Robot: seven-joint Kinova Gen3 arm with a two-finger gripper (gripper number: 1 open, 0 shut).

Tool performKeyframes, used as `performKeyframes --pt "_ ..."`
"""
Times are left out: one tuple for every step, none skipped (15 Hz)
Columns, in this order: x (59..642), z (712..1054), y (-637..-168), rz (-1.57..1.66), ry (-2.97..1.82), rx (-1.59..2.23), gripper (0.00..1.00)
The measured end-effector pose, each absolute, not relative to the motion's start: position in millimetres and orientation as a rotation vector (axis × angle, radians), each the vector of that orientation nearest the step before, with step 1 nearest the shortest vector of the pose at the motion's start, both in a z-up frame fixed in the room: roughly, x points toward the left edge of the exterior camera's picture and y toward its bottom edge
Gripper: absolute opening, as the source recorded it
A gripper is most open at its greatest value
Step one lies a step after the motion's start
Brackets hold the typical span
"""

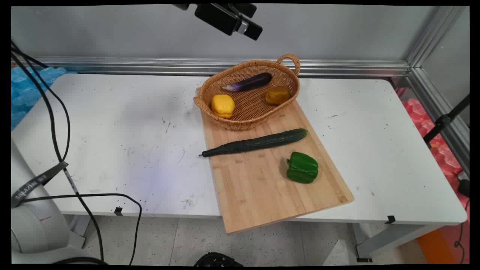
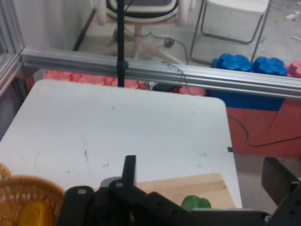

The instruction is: Pick up the potato from the vegetable basket

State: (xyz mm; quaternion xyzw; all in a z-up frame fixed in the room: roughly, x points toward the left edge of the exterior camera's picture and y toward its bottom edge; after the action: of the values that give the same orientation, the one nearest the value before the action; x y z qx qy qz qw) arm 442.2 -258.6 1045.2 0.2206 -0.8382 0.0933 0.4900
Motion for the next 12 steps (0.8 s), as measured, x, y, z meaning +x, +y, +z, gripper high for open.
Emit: performKeyframes --pt "443.5 1043.2 -261.7 0.228 -2.043 0.555 1.0" --pt "444.3 1040.8 -264.9 0.23 -2.052 0.572 1.0" --pt "445.1 1037.5 -270.1 0.236 -2.065 0.595 1.0" --pt "446.2 1033.6 -276.6 0.246 -2.078 0.622 1.0" --pt "447.0 1029.9 -282.3 0.256 -2.09 0.646 1.0" --pt "447.9 1025.0 -289.8 0.267 -2.103 0.676 1.0" --pt "448.8 1019.6 -297.8 0.28 -2.119 0.701 1.0" --pt "449.4 1014.8 -304.8 0.291 -2.135 0.718 1.0" --pt "450.1 1008.6 -313.5 0.304 -2.155 0.733 1.0" --pt "450.4 1001.2 -324.0 0.318 -2.177 0.745 1.0" --pt "450.6 996.1 -330.8 0.326 -2.192 0.753 1.0" --pt "450.3 988.6 -340.6 0.336 -2.209 0.762 1.0"
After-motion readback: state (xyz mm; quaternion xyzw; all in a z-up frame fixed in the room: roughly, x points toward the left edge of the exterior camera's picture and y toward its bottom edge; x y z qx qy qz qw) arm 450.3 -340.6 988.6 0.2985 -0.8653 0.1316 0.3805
